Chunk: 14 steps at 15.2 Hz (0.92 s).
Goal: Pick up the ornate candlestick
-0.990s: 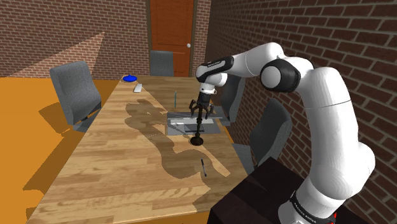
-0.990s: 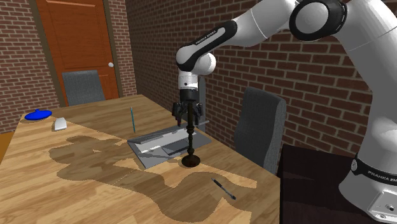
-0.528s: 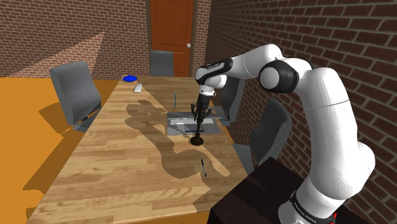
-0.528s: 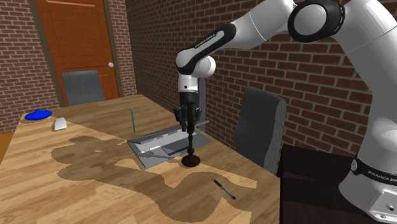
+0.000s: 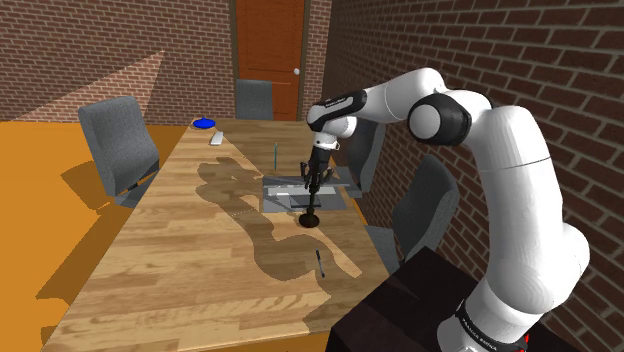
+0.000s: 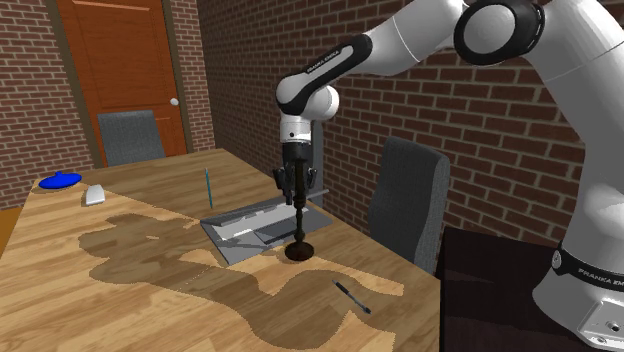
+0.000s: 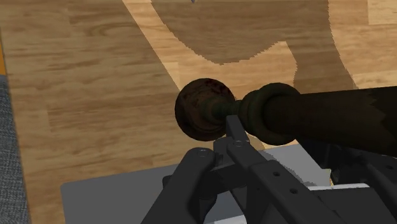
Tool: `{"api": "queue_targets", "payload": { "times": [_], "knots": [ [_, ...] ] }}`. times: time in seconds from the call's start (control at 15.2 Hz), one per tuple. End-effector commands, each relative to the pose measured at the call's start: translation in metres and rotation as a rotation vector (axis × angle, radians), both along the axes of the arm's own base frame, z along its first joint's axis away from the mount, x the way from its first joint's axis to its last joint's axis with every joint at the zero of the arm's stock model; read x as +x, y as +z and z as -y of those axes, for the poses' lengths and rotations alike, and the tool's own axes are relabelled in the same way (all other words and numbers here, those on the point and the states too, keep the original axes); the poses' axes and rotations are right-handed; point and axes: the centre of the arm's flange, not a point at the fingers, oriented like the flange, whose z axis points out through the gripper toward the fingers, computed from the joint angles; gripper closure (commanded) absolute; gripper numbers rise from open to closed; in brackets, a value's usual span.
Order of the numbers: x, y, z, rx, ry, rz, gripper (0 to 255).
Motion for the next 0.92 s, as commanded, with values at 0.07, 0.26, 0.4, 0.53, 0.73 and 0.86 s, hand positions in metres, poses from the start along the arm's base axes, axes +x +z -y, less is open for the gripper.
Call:
{"api": "queue_targets", "payload": {
  "times": [0.07, 0.26, 0.4, 0.53, 0.73, 0.86],
  "knots": [
    [0.001, 0.015, 0.001, 0.0, 0.0, 0.0, 255],
    [0.001, 0.03, 0.001, 0.0, 0.0, 0.0, 255],
    [0.001, 0.041, 0.001, 0.0, 0.0, 0.0, 255],
    [0.001, 0.052, 0.001, 0.0, 0.0, 0.0, 255],
    [0.001, 0.067, 0.001, 0.0, 0.0, 0.0, 255],
    [0.001, 0.074, 0.001, 0.0, 0.0, 0.0, 255]
  ]
}}
